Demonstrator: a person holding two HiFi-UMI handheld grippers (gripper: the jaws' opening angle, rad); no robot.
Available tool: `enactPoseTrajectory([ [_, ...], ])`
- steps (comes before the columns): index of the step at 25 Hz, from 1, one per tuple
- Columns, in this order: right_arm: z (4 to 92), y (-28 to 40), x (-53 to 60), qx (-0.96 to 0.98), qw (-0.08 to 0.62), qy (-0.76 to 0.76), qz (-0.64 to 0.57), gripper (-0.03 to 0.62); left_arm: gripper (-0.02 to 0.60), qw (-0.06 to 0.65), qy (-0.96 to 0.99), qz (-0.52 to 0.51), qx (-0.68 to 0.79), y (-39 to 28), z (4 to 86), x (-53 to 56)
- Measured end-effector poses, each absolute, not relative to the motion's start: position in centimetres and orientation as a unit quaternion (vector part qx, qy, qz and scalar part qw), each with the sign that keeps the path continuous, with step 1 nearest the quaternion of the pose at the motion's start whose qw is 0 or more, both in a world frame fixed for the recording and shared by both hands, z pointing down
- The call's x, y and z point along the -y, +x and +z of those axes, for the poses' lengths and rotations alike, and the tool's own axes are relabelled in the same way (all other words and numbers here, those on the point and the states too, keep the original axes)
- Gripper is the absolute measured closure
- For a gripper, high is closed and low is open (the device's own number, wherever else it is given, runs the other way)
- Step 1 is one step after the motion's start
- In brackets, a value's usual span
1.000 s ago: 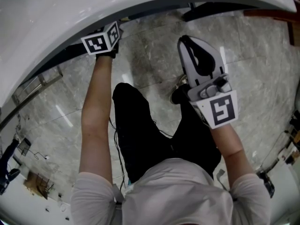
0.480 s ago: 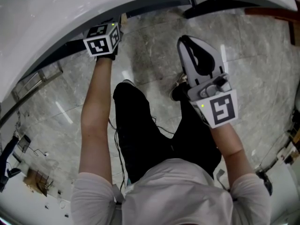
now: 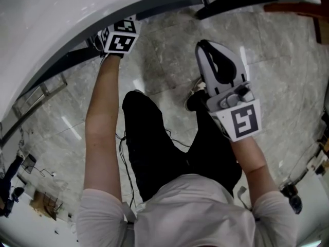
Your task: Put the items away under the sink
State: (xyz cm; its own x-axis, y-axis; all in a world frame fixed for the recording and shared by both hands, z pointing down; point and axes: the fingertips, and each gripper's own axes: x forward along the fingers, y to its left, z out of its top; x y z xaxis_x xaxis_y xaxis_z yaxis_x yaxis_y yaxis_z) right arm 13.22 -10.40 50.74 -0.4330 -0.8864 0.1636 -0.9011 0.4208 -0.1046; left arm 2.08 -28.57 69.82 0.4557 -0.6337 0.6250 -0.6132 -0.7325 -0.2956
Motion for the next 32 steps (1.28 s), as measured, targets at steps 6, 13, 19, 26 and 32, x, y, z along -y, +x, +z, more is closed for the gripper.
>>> enactPoseTrajectory([
  [6, 50.8, 14.1, 10.2, 0.836, 0.036, 0.539, 0.095, 0.549, 0.443, 0.016, -0.841, -0.35, -0.412, 0.3, 70.2, 28.4],
  [13, 50.5, 12.9, 10.2, 0.843, 0.041, 0.526, 0.109, 0.549, 0.44, 0.002, -0.852, -0.294, -0.433, -0.8, 67.0, 26.3],
  [19, 48.5, 11.6, 10.2, 0.845, 0.059, 0.518, 0.119, 0.549, 0.499, -0.033, -0.857, -0.247, -0.451, -2.2, 64.4, 21.3],
  [26, 46.7, 10.8, 9.5, 0.843, 0.08, 0.515, 0.135, 0.549, 0.57, -0.081, -0.844, -0.22, -0.482, -4.5, 62.3, 17.5],
  [32, 43.9, 9.7, 8.3, 0.847, 0.101, 0.504, 0.133, 0.549, 0.578, -0.15, -0.828, -0.205, -0.5, -5.1, 60.0, 13.3],
])
